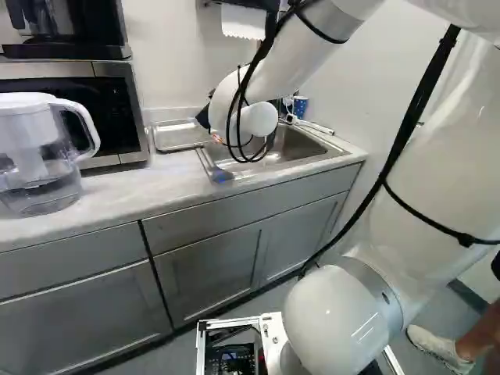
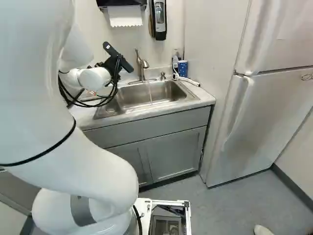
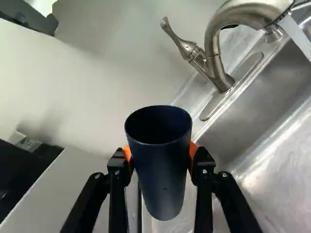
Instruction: Rinse the cup and place it in the tray
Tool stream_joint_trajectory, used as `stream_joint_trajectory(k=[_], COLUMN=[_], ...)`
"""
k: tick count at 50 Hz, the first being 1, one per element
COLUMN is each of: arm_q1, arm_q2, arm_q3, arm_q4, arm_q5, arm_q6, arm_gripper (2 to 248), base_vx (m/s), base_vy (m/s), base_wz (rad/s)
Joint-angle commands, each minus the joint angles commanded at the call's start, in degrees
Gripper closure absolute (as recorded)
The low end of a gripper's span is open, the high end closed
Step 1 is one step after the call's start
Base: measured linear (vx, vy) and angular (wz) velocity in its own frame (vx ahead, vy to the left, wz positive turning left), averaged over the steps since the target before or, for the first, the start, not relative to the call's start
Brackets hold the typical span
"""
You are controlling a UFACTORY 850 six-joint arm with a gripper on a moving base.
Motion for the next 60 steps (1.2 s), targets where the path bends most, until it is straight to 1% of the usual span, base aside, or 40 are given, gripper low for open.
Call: stream_joint_trajectory(k=[60], arm_q1=[0.0], arm_q2=[0.0], arm_q3=[0.0], arm_q4=[0.0], arm_q5=[0.0], arm_q6=[-36.13], arm_gripper=[125], base_vx=[0.0], base_vy=[0.0], base_wz=[0.0])
